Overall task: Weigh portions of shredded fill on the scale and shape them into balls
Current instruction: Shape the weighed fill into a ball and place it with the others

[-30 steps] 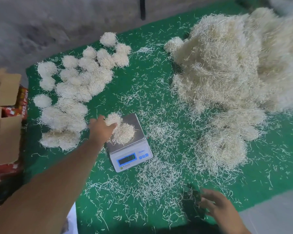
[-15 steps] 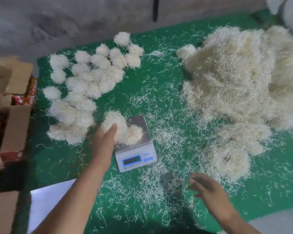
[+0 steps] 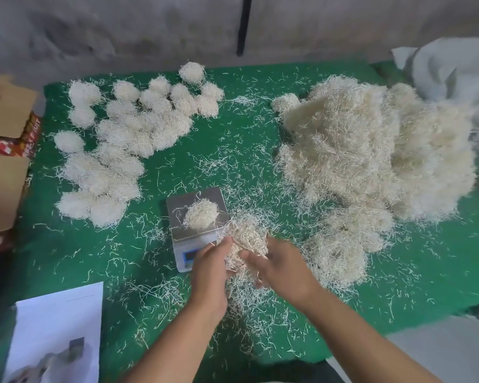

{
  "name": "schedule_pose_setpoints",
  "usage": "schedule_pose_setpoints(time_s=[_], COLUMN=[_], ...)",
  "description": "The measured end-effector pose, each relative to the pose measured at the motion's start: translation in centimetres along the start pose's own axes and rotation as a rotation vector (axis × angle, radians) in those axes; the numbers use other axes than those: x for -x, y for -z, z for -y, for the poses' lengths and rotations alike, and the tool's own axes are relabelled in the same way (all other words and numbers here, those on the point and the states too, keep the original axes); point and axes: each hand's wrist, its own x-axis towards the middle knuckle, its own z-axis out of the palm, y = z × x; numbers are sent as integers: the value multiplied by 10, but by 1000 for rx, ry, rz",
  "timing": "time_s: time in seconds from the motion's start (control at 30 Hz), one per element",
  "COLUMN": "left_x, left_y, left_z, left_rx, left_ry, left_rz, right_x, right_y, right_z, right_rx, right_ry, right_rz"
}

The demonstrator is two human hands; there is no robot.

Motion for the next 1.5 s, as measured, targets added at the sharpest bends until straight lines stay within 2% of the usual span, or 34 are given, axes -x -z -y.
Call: schedule_pose_setpoints(time_s=[0.1, 0.27, 0.33, 0.43, 0.53, 0.63, 0.7, 0.83, 0.97, 1.03, 1.07, 1.2, 1.27, 1.33, 1.4, 1.43, 1.5], left_x=[6, 10, 12, 9, 9, 6, 6, 20, 29, 31, 32, 33, 40, 53, 60, 61, 61], left_y=[-5, -12, -18, -23, -23, -19, -22, -40, -72, -92, -100, -124, -127, -135, -143, -144, -144], left_z=[3, 0, -6, -18, -19, -11, -11, -2, 8, 11, 16, 32, 42, 50, 55, 60, 73], left_rx=[80, 221, 294, 445, 303, 25, -97, -199, -96, 63, 135, 171, 12, -286, -525, -689, -1036], left_ry=[32, 152, 224, 226, 161, -6, -38, -74, -35, 24, 22, 9, -67, -189, -221, -267, -416], left_rz=[-35, -141, -157, -240, -437, -479, -521, -390, -253, -161, -167, -172, -242, -252, -208, -148, -67], right_x=[7, 18, 21, 14, 11, 11, 4, -18, -34, -34, -33, -24, -21, -16, -10, -7, -6], right_y=[0, 13, 25, 52, 84, 126, 156, 199, 218, 214, 212, 190, 173, 153, 135, 125, 109], right_z=[-9, -21, -25, -41, -67, -102, -123, -152, -166, -170, -172, -162, -146, -129, -113, -107, -96], right_rx=[-50, -231, -277, -400, -477, -454, -419, -458, -458, -409, -381, -394, -548, -822, -1048, -1104, -1074], right_ry=[-21, -55, -73, -131, -241, -284, -323, -306, -279, -260, -246, -188, -257, -368, -434, -442, -485], right_rz=[-37, 13, -37, -147, -238, -307, -332, -320, -251, -184, -149, 83, 265, 435, 615, 659, 586])
